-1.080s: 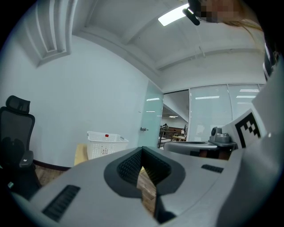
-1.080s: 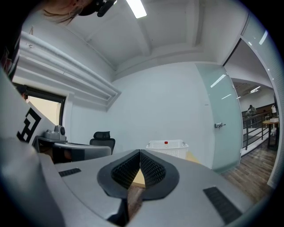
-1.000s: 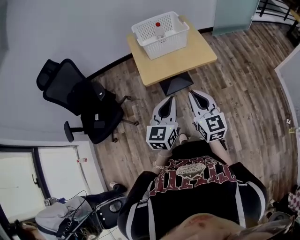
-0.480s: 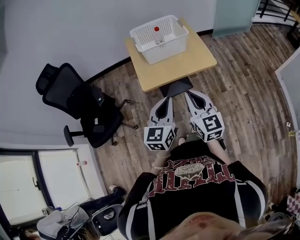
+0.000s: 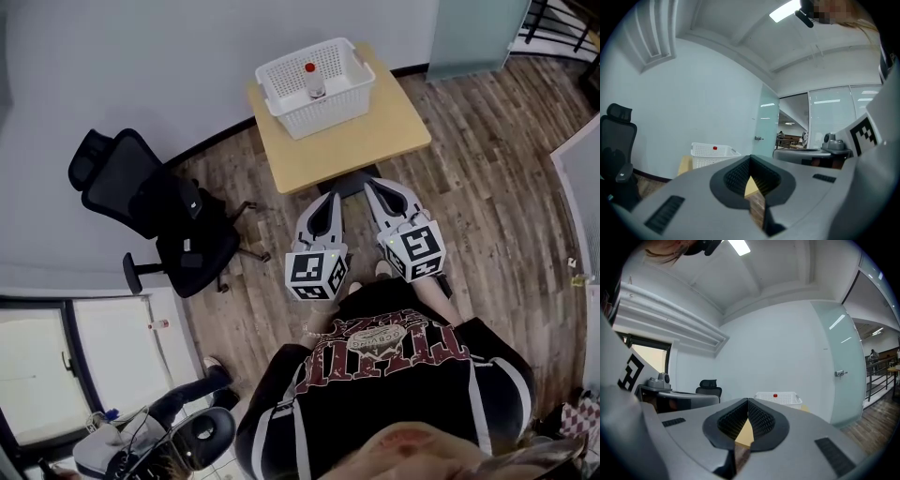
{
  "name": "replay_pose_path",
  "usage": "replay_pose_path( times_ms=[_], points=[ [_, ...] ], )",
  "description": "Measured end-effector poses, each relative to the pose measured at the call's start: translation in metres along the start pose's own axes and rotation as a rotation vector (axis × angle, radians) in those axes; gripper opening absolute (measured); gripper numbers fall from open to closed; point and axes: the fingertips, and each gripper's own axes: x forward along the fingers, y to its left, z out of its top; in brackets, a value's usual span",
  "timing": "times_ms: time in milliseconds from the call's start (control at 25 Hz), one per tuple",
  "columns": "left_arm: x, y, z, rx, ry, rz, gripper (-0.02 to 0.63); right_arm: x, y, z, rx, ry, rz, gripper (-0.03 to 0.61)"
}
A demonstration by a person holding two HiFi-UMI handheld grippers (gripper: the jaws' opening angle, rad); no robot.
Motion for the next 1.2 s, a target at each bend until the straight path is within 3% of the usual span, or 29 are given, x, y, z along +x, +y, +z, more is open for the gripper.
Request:
replay_pose_path(
  times_ms=[1200],
  points=[
    [0.061, -0.007, -0.004, -0.012, -0.013, 0.121, 0.046, 0.023, -0.066, -0.007, -0.023, 0.03, 0.098, 0.017]
  ],
)
